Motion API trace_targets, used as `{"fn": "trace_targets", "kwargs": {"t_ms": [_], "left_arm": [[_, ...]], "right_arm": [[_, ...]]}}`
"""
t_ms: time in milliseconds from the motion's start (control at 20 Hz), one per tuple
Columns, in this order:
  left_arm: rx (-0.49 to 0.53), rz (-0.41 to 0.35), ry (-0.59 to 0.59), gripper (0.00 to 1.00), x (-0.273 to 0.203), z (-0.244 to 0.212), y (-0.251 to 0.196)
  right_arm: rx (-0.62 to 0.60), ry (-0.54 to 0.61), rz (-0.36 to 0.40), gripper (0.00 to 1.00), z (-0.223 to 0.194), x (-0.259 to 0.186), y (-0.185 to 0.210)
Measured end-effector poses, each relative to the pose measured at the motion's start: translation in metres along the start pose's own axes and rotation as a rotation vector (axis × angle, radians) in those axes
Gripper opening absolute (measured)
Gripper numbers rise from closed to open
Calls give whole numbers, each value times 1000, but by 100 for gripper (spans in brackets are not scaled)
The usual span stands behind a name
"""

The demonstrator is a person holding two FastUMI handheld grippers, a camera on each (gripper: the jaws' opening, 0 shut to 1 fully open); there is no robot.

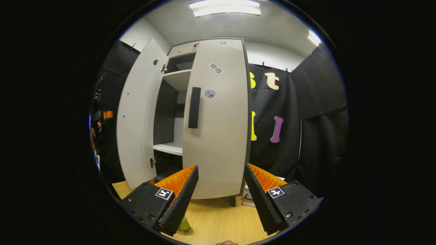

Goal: Grasp the bottle in the cabinet with the left hand and place it on the coaster, then close the right door with the right hand and the left door with the left hand.

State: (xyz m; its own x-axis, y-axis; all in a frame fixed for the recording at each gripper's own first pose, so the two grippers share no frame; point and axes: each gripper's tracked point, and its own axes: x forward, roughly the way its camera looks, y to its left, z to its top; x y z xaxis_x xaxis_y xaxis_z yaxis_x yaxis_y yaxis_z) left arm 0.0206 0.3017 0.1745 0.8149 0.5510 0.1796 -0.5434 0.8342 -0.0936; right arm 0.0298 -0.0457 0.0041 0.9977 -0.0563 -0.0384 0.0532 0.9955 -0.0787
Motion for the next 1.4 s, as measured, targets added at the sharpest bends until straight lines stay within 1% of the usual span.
{"fn": "trace_targets", "kwargs": {"t_ms": [50, 100, 200, 250, 350, 500, 550, 600, 700, 800, 900, 1000, 1150, 1250, 1400], "left_arm": [[0, -1, -8, 100, 5, 3, 0], [4, -4, -16, 95, 7, 5, -1], [26, -4, -39, 95, 16, 10, -2], [37, -13, -47, 100, 19, 12, -5], [53, -35, -44, 99, 22, 11, -9], [47, -75, -31, 99, 17, 6, -22], [60, -66, -43, 99, 18, 7, -22], [77, -60, -57, 95, 20, 10, -20], [89, -46, -64, 95, 23, 12, -20], [60, -56, -42, 94, 23, 8, -23], [5, -62, -15, 94, 19, 3, -30], [-24, -68, -10, 94, 20, 3, -38], [9, -98, -19, 94, 11, 3, -48], [41, -136, -25, 94, 8, 5, -61], [30, -201, -19, 94, 0, 3, -84]], "right_arm": [[1, -2, -9, 83, 0, 0, -3], [3, 0, -15, 83, -1, 0, -5], [10, 2, -23, 83, -2, 0, -9], [18, 0, -27, 83, -1, 0, -11], [37, -5, -28, 83, 0, 2, -13], [55, -8, -41, 83, 0, 3, -22], [59, -5, -47, 83, -3, 3, -25], [66, 3, -54, 83, -5, 3, -30], [85, 15, -70, 83, -11, 2, -38], [97, 19, -84, 83, -14, 2, -45], [103, 23, -96, 83, -16, 3, -52], [109, 24, -96, 83, -16, 3, -54], [115, 18, -89, 83, -14, 5, -54], [113, 19, -91, 83, -14, 5, -56], [109, 22, -95, 83, -13, 5, -57]]}}
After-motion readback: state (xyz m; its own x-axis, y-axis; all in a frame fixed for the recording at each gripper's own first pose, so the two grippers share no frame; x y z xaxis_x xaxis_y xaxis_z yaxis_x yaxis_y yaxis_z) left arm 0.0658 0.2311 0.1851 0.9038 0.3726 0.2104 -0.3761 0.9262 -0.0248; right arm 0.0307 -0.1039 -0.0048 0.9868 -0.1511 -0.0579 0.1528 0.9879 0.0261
